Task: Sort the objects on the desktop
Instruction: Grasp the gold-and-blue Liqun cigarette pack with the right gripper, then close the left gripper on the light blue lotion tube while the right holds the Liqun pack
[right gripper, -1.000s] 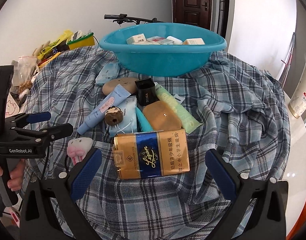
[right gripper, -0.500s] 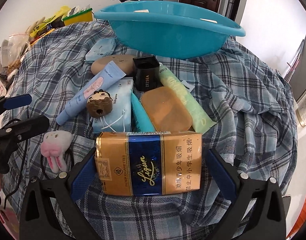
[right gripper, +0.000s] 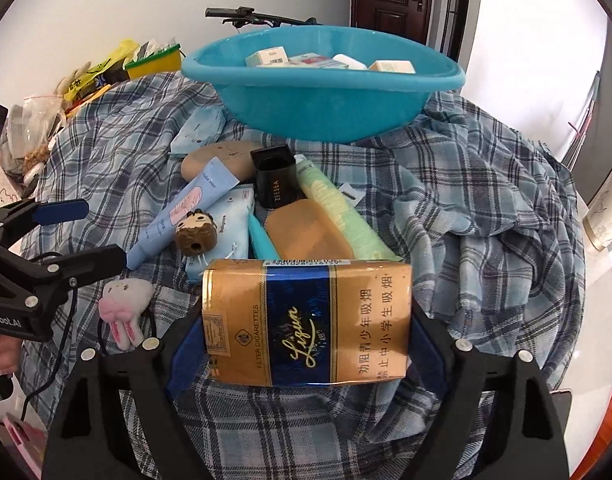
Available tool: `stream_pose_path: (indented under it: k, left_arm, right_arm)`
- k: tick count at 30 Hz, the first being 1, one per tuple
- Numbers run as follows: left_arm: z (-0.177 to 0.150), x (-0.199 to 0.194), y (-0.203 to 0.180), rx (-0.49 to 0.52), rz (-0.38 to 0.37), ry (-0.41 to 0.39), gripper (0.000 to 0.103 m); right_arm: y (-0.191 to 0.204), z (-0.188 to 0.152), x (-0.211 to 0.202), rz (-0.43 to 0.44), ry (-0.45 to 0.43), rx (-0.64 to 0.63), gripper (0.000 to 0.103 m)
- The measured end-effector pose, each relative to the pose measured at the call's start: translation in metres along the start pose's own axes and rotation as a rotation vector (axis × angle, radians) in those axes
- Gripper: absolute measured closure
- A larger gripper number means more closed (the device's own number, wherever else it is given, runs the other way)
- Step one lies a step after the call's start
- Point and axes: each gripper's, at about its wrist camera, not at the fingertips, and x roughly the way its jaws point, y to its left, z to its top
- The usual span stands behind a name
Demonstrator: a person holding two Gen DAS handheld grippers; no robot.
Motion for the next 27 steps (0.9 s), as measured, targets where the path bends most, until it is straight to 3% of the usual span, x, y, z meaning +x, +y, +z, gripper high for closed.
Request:
stream_pose_path:
  k: [2, 4, 11, 12, 13, 15, 27]
  left_arm:
    - [0.007, 0.004, -0.002, 0.022, 0.023, -0.011, 0.0]
    - [0.013, 0.01, -0.001, 0.033, 0.032, -0.005, 0.01]
    - [0.024, 0.031, 0.001, 0.07, -0.067, 0.085, 0.022]
    - [0.026, 0.033, 0.002, 0.068, -0.087, 0.096, 0.028]
    - [0.027, 0.035, 0.002, 0.07, -0.103, 0.105, 0.042]
    - [0.03, 0.039, 0.001, 0.083, -0.127, 0.123, 0.058]
    - [0.037, 0.053, -0.013, 0.149, -0.128, 0.152, 0.061]
  right_arm:
    - [-0.005, 0.003, -0.007, -0.003, -0.015, 0.014, 0.017]
    - [-0.007, 0.004, -0.013, -0.001, -0.023, 0.021, 0.017]
    - [0.006, 0.001, -0.025, 0.041, -0.04, -0.013, 0.017]
    - [0.006, 0.0, -0.025, 0.043, -0.043, -0.013, 0.017]
    - [0.006, 0.001, -0.026, 0.045, -0.045, -0.01, 0.017]
    - [0.004, 0.0, -0.026, 0.057, -0.045, 0.001, 0.017]
    - [0.003, -0.002, -0.026, 0.065, -0.041, 0.012, 0.017]
